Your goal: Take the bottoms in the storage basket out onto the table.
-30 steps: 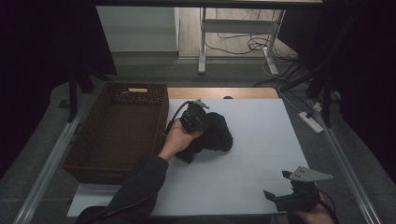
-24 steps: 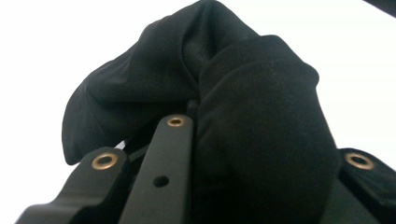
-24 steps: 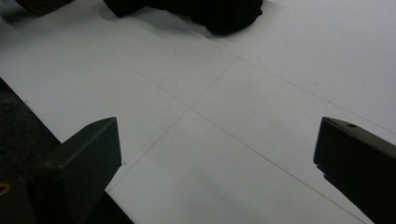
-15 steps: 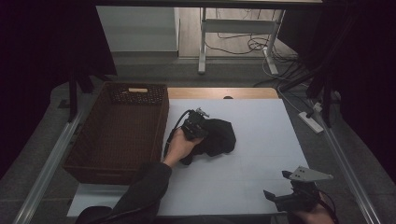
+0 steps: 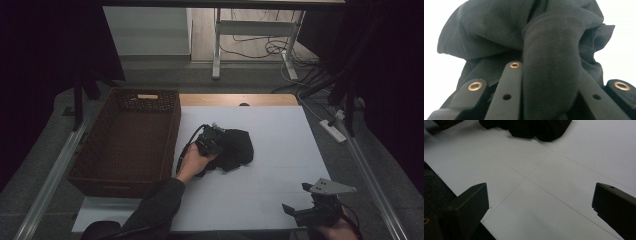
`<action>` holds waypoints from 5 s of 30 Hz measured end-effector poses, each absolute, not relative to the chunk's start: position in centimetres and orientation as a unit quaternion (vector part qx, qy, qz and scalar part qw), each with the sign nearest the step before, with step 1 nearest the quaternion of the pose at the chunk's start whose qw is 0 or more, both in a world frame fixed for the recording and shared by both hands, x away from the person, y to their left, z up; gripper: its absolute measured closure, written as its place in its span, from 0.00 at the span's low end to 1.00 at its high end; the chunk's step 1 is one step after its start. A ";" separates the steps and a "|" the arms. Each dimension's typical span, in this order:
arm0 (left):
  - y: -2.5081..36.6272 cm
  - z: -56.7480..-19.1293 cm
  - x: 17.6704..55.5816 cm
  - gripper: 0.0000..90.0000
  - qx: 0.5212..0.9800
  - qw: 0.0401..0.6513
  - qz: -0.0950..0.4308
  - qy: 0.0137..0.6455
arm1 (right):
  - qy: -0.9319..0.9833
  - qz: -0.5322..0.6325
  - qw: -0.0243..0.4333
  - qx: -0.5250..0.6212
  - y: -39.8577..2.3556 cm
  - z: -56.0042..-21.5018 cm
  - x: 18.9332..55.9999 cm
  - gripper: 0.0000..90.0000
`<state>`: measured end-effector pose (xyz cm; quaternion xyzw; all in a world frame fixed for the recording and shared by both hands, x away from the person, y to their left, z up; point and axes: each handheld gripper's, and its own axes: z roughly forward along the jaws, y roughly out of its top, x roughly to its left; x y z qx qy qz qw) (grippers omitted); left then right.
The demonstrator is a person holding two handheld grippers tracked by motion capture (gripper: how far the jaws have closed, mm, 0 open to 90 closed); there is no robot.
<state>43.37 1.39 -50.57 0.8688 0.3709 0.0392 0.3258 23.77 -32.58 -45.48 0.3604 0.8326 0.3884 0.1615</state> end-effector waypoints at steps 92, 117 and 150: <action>2.0 -45.6 41.5 0.00 0.867 0.402 0.022 0.293 | 0.832 0.389 0.160 0.361 -32.6 -45.5 23.8 0.01; 2.7 -44.0 40.2 0.00 0.866 0.421 0.011 0.269 | 0.832 0.391 0.161 0.360 -32.6 -45.4 23.7 0.01; 4.8 -42.5 38.3 0.00 0.858 0.437 -0.007 0.268 | 0.831 0.396 0.160 0.358 -32.7 -45.4 23.7 0.01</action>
